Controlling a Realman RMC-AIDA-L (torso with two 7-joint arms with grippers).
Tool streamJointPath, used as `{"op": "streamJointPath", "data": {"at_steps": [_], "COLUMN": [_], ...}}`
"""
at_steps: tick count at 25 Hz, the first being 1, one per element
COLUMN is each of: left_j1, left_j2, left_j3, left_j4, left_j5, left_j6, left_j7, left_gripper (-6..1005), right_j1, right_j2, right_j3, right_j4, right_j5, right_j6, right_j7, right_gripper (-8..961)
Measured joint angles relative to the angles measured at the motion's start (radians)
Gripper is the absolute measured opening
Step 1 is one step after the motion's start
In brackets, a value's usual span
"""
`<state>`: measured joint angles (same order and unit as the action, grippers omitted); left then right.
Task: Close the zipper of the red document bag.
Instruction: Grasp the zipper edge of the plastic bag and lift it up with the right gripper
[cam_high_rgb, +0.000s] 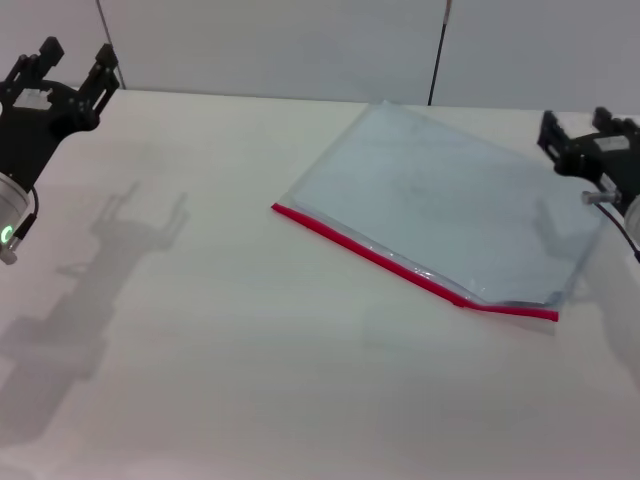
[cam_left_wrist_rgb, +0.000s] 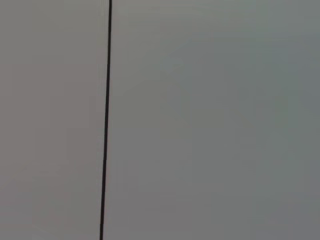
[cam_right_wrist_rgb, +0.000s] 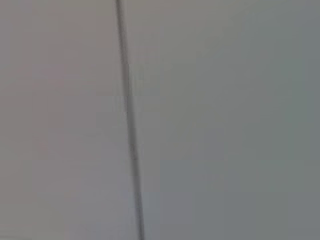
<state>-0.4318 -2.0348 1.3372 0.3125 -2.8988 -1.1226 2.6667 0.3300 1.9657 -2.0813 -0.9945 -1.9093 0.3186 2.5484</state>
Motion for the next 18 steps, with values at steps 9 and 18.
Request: {"op": "streamJointPath", "data": {"at_steps": [9, 18], "left_j1": [-0.002, -0.002], "left_j2": [0.001, 0.002], "left_j3": [0.002, 0.002], "left_j4": [0.005, 0.005], "left_j5": [0.029, 0.033], "left_j6": [0.022, 0.025], "left_j7": [-0.01, -0.016], "left_gripper": [691, 691], "right_j1": [-0.039, -0.137], "right_j2": [-0.088, -0.019], "right_j3": [0.061, 0.312], "right_j4": [-0.176, -0.387], "right_j5": [-0.109, -0.187], "right_j6": [-0.385, -0.881], "right_j7": [-0.004, -0.295], "right_gripper": [655, 656]}}
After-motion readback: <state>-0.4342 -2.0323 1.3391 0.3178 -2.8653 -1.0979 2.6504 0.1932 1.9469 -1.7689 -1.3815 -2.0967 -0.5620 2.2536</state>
